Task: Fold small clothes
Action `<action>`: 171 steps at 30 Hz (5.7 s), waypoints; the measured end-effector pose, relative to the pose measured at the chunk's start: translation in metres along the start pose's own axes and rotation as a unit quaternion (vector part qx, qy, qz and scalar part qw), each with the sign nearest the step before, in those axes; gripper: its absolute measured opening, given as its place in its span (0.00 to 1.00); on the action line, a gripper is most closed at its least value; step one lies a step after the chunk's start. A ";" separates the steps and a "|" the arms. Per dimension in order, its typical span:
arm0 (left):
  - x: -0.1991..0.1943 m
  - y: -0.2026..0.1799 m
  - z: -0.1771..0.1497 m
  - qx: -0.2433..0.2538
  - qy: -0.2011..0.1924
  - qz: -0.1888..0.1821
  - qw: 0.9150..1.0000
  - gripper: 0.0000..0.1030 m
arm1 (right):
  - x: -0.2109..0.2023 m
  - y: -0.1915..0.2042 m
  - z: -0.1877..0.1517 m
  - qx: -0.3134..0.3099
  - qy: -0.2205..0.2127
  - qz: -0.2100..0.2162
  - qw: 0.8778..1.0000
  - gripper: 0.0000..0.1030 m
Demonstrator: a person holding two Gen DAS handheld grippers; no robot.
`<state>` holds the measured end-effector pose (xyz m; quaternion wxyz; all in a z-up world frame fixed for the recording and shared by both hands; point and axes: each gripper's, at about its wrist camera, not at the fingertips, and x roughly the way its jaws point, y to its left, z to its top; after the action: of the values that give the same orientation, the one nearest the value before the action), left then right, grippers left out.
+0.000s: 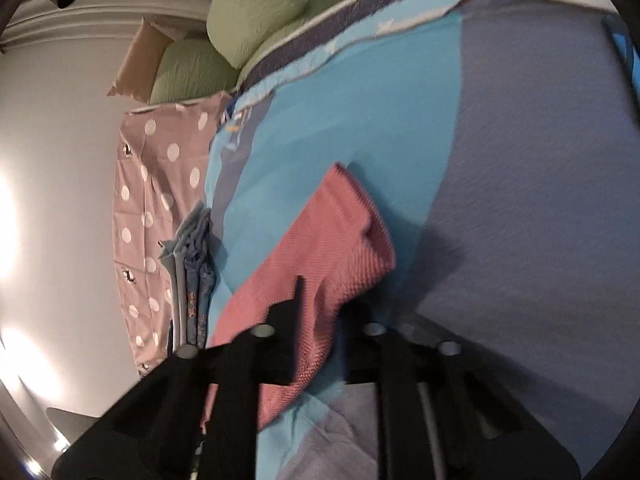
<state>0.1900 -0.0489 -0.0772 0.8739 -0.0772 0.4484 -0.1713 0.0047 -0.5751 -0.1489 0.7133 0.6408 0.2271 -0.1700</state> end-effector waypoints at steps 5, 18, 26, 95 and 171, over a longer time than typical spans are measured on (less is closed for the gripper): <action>0.007 0.026 0.010 -0.021 -0.003 -0.001 1.000 0.60 | 0.007 0.081 -0.031 -0.098 0.013 0.096 0.991 0.07; -0.007 0.072 0.007 -0.108 -0.035 -0.110 0.987 0.60 | 0.095 0.264 -0.288 -0.412 0.257 0.219 0.846 0.07; -0.015 0.103 0.013 -0.168 -0.046 -0.190 0.966 0.60 | 0.118 0.210 -0.380 -0.538 0.337 0.112 0.764 0.07; -0.032 0.157 0.021 -0.059 -0.026 0.088 0.994 0.54 | 0.097 0.173 -0.290 -0.643 0.171 -0.074 0.743 0.57; -0.185 0.117 -0.213 -0.053 -0.027 -0.020 0.998 0.54 | -0.088 0.054 -0.278 -0.487 0.252 0.041 0.835 0.60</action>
<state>-0.0555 0.1320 -0.0951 0.8767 -0.1370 0.4313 -0.1629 -0.0698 -0.2974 -0.0764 0.8574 0.2404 0.4262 0.1592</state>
